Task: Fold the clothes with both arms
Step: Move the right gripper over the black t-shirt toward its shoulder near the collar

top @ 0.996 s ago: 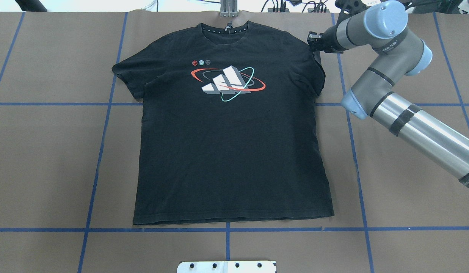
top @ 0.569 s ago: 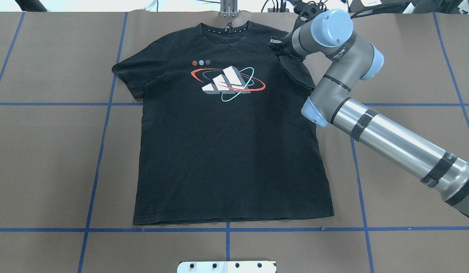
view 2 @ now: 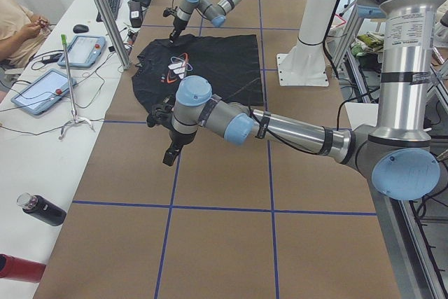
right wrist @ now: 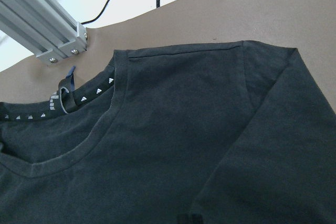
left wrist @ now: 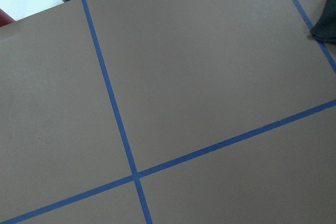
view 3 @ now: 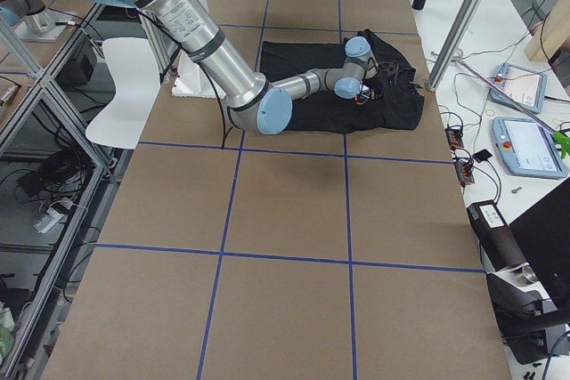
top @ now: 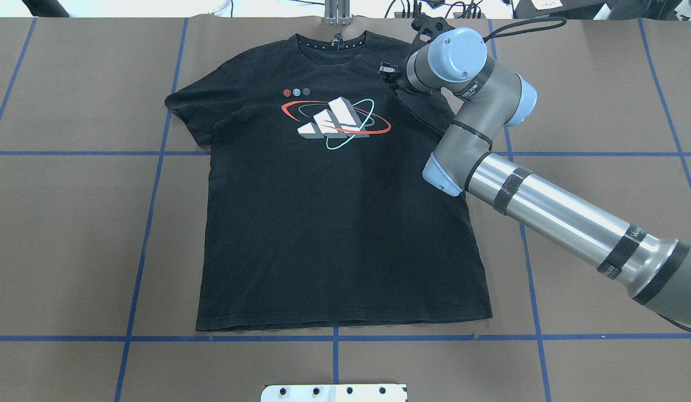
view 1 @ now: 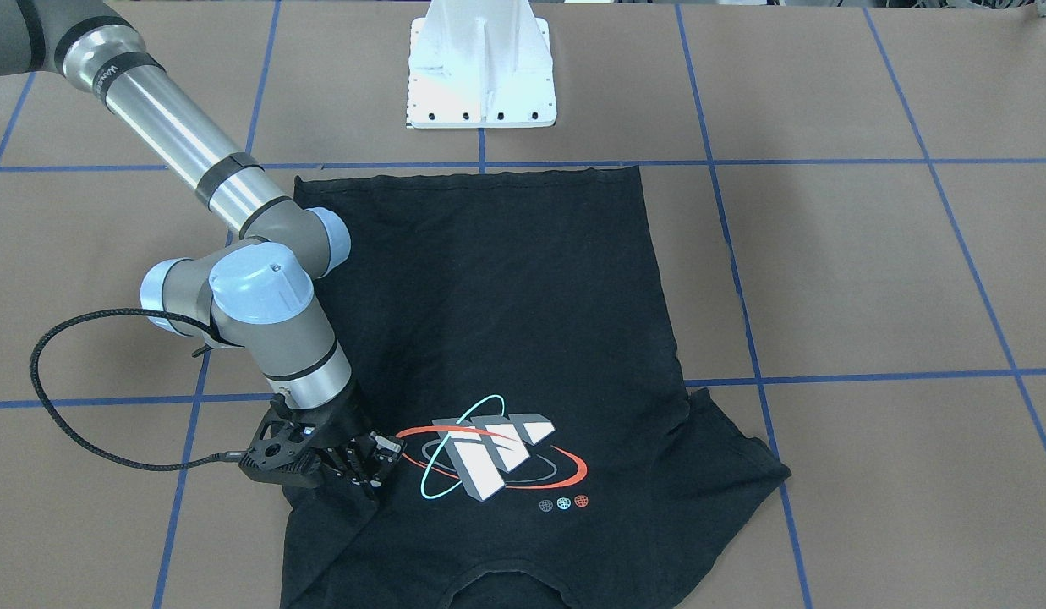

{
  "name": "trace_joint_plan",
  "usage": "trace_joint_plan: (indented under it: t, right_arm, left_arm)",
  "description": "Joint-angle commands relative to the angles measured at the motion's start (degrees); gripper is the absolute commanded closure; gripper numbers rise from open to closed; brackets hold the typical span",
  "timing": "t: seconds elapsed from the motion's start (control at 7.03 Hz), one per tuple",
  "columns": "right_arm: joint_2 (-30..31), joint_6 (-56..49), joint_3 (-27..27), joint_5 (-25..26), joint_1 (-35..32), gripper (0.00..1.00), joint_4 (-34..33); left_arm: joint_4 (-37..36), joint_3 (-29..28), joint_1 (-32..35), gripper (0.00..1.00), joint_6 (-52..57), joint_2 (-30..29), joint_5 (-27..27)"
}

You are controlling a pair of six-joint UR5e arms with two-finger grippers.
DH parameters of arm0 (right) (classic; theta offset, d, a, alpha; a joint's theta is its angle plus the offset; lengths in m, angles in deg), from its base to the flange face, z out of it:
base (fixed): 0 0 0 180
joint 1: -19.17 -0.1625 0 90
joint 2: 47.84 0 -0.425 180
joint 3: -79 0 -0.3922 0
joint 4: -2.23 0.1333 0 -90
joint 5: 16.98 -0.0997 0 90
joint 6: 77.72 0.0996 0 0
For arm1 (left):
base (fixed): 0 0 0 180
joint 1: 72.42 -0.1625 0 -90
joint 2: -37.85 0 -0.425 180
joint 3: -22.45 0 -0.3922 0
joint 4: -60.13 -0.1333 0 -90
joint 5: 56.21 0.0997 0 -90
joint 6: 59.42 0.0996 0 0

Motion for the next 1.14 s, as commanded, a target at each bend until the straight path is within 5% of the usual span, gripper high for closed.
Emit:
trace_joint_plan:
  t: [0.0, 0.28, 0.71, 1.0]
  right_arm:
    - [-0.41, 5.29, -0.09, 3.57, 1.26, 0.00, -0.37]
    - [0.11, 6.30, 3.23, 3.33, 2.23, 0.00, -0.64]
    - [11.76, 6.39, 18.21, 2.98, 3.11, 0.00, -3.17]
    - [15.65, 6.39, 24.58, 0.18, 2.94, 0.01, -5.91]
  left_arm:
    - [6.45, -2.68, -1.29, 0.00, -1.58, -0.44, -3.37]
    - [19.80, -8.74, -7.40, 0.00, -12.70, -3.67, -3.31]
    - [28.62, -20.17, -12.81, 0.01, -27.40, -16.58, -3.13]
    - [29.61, -32.87, -19.10, 0.01, -28.05, -25.01, -2.95]
